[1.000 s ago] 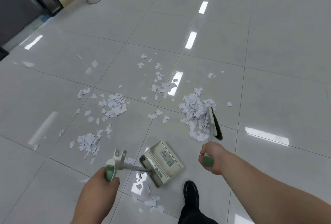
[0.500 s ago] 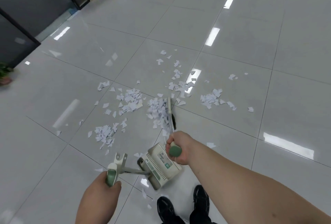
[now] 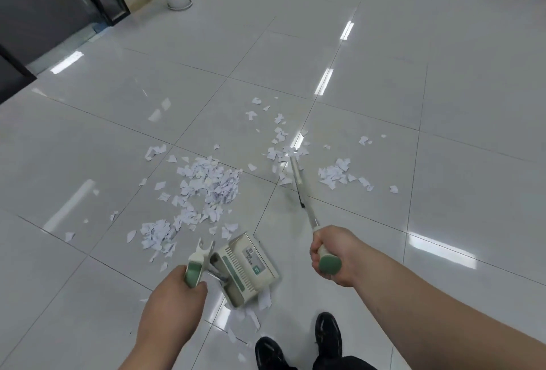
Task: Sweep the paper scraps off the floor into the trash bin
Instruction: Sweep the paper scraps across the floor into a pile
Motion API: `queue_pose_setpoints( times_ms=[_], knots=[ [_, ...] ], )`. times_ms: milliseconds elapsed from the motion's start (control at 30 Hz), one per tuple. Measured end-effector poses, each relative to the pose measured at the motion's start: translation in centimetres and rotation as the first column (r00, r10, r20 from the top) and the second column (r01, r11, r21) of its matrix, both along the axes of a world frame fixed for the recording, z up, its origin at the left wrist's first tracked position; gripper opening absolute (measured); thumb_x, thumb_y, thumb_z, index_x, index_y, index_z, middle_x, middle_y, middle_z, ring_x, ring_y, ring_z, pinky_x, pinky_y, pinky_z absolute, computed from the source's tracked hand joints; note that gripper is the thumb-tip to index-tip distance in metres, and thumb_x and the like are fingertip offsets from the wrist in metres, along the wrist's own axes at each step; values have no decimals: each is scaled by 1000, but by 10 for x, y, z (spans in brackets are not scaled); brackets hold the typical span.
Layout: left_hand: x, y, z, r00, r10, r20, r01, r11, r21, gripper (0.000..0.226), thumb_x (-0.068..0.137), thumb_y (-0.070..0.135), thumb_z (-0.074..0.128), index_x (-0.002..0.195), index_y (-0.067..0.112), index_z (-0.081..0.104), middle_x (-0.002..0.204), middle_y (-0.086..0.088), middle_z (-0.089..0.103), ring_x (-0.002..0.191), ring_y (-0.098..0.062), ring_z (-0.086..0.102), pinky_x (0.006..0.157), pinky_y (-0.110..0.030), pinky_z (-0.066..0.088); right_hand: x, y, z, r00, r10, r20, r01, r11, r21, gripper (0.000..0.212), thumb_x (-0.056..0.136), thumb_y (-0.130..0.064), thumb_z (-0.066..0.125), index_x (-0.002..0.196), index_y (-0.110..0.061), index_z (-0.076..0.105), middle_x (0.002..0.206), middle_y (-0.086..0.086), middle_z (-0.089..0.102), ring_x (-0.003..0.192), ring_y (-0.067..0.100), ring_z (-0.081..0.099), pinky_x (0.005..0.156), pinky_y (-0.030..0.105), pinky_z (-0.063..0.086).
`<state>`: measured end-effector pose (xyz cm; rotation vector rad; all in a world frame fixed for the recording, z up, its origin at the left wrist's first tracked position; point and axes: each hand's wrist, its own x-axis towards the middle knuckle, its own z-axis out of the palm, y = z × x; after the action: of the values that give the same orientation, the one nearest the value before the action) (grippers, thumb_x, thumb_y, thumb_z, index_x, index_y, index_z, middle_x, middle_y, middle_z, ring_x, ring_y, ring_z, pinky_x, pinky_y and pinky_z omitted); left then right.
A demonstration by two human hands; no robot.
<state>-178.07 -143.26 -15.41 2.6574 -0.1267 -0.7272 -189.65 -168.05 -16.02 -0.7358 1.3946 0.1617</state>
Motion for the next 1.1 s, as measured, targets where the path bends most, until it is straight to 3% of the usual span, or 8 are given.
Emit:
queue_pose_setpoints(
  times_ms=[133,267,467,633,733,900,1100],
  knots=[
    [12,5,-2,999,-35,16,35,999,7,14,91,21,60,80,15,54,71,-5,61,67,-21,57,56,-32,37,-16,11,-10,994,-81,-70,79,996,-31,20,81,9,44,82,-7,56,74,13,52,36,19,52,45,24,52],
    [23,11,-4,999,-47,21,47,999,-6,13,91,21,59,81,13,54,71,-6,62,68,-23,58,56,-32,38,-33,24,-23,976,-148,-157,144,989,-41,21,86,8,46,93,-8,58,97,17,57,60,22,59,45,27,56],
    [26,22,-10,999,-29,16,29,1000,-10,13,90,20,58,81,13,54,70,-6,62,68,-25,58,55,-32,38,-33,62,-40,946,-222,-234,252,962,103,17,88,5,48,94,-6,60,88,14,59,63,22,58,36,25,52],
    [27,32,-12,1000,-4,3,4,1000,6,14,88,21,59,79,12,53,67,-8,62,66,-29,61,55,-32,39,10,93,-31,978,-152,-145,177,967,183,16,89,4,47,89,-6,60,80,13,58,60,20,57,62,31,56],
    [28,40,-11,1000,25,-1,-25,1000,8,14,87,23,60,78,13,55,65,-8,62,63,-32,63,57,-34,43,34,91,-23,990,-122,-73,135,967,217,13,87,2,50,92,-7,58,77,13,58,59,20,56,55,29,56],
    [25,36,-5,1000,20,2,-20,1000,14,8,87,23,59,81,17,58,65,-7,64,62,-30,68,63,-37,53,66,61,-14,979,-195,52,176,952,249,15,77,3,49,84,-8,55,51,8,53,34,18,49,43,23,49],
    [22,-14,0,1000,19,-14,-18,999,31,12,86,19,58,78,12,53,64,-8,61,63,-34,67,63,-40,55,58,-9,7,976,-180,124,153,968,200,15,78,4,46,76,-10,52,56,8,50,37,18,45,42,22,46]
  ],
)
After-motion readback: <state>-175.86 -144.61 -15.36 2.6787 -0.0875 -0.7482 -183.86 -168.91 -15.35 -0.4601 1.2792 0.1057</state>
